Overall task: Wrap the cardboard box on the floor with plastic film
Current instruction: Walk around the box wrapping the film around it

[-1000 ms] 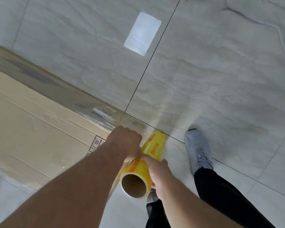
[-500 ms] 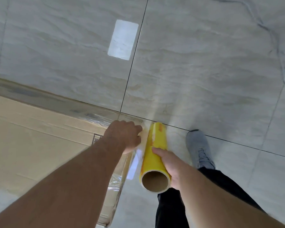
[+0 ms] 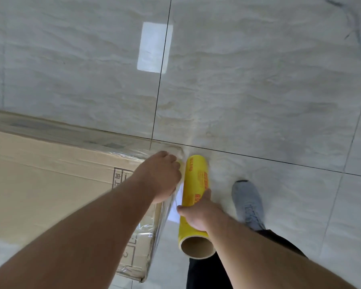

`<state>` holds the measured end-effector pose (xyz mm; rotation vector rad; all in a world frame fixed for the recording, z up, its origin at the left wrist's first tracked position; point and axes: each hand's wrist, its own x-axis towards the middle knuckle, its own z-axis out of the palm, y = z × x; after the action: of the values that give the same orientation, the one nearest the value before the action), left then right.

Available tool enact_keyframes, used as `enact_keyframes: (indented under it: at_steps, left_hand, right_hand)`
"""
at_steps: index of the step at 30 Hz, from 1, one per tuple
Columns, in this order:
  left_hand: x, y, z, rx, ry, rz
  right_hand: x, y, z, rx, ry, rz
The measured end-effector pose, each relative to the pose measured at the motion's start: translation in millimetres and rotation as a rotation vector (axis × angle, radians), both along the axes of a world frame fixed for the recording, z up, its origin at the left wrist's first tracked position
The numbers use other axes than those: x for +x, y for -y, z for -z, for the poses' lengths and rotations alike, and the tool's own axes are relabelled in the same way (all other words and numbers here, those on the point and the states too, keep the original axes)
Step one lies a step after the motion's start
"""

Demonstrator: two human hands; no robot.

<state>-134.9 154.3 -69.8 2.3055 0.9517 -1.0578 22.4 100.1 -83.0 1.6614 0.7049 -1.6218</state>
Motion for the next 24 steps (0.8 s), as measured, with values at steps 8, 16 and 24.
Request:
enact_keyframes:
  at_steps: [8,16,24]
  left_hand:
    - [6.6,15.9,-2.6,-0.022,-0.104,0.149]
    - [8.0,17.9,-7.8,0.022,-0.087,0.128]
    - [18.2,45.4,-8.2,-0.031,-0.114,0.296]
  right_hand:
    - [-14.9,46.1,24.3,0.069,-0.056,0.296]
    - [-19.5,95.8,42.6,0.043,0.045,0.856]
    - [-1.0,80.9,-15.4,0.074,0.012,0.824]
